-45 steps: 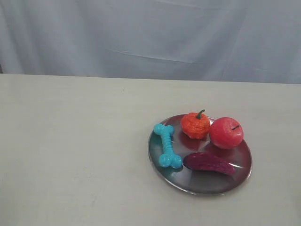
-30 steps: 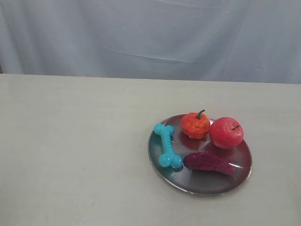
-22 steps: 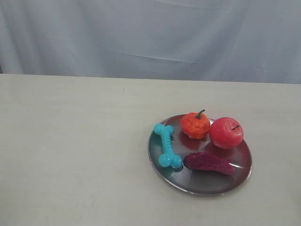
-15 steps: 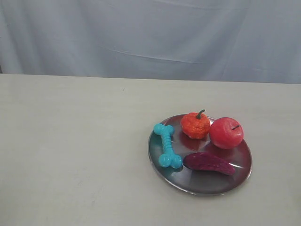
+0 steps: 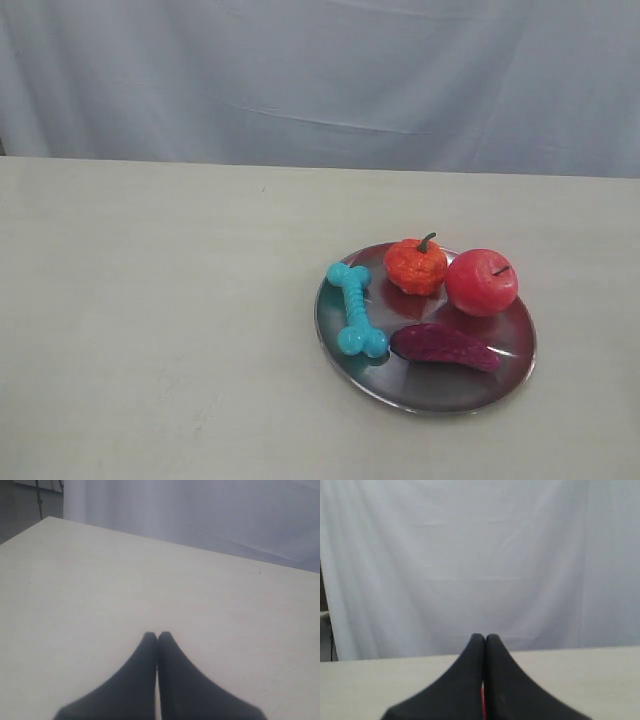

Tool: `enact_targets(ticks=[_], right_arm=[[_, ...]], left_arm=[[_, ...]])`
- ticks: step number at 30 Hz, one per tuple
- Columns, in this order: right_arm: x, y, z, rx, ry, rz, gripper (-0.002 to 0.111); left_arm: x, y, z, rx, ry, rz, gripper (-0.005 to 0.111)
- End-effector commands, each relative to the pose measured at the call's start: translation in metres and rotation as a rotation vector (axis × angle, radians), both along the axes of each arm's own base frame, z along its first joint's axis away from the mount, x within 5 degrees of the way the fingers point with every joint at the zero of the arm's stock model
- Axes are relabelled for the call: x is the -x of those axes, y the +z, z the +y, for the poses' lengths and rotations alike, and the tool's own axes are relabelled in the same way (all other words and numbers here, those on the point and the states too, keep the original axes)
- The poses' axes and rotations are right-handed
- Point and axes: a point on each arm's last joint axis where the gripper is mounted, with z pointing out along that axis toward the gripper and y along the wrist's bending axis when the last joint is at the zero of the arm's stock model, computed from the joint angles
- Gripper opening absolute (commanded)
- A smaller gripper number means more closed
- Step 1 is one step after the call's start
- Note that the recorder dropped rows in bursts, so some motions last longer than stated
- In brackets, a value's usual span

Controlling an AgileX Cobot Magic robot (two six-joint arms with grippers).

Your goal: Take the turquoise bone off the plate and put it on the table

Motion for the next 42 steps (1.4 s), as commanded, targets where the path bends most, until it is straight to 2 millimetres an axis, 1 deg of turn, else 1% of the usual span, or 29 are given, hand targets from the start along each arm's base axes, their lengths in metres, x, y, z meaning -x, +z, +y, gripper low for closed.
enact_targets(ticks=[1, 4, 6, 9, 12, 16, 19, 23, 27, 30, 34, 38, 42], right_arm=[[0.005, 0.027, 0.0, -0.089, -0.007, 0.106, -0.001], [0.0, 0.048, 0.001, -0.011, 0.021, 0.218, -0.001], [-0.008, 0.056, 0.0, 0.02, 0.045, 0.345, -0.001], [-0.025, 0.064, -0.001, 0.011, 0.089, 0.519, -0.001], [-0.049, 0.063, -0.002, 0.004, 0.126, 0.68, -0.001], [-0.086, 0.052, -0.001, -0.016, 0.175, 0.868, -0.001], [-0.116, 0.043, 0.004, -0.027, 0.22, 0.983, -0.001], [-0.157, 0.043, 0.016, -0.051, 0.284, 1.103, -0.001], [-0.202, 0.053, 0.03, -0.032, 0.329, 1.175, -0.001], [-0.233, 0.066, 0.042, -0.068, 0.369, 1.187, -0.001], [-0.266, 0.069, 0.052, -0.172, 0.414, 1.197, -0.001], [-0.292, 0.059, 0.057, -0.2, 0.432, 1.214, -0.001], [-0.309, 0.042, 0.058, -0.203, 0.422, 1.214, -0.001]], left_arm=[[0.0, 0.0, 0.0, -0.005, 0.006, -0.004, 0.0], [0.0, 0.0, 0.0, -0.005, 0.006, -0.004, 0.0], [0.0, 0.0, 0.0, -0.005, 0.006, -0.004, 0.0], [0.0, 0.0, 0.0, -0.005, 0.006, -0.004, 0.0], [0.0, 0.0, 0.0, -0.005, 0.006, -0.004, 0.0], [0.0, 0.0, 0.0, -0.005, 0.006, -0.004, 0.0], [0.0, 0.0, 0.0, -0.005, 0.006, -0.004, 0.0], [0.0, 0.0, 0.0, -0.005, 0.006, -0.004, 0.0], [0.0, 0.0, 0.0, -0.005, 0.006, -0.004, 0.0], [0.0, 0.0, 0.0, -0.005, 0.006, -0.004, 0.0], [0.0, 0.0, 0.0, -0.005, 0.006, -0.004, 0.0], [0.0, 0.0, 0.0, -0.005, 0.006, -0.004, 0.0], [0.0, 0.0, 0.0, -0.005, 0.006, -0.004, 0.0]])
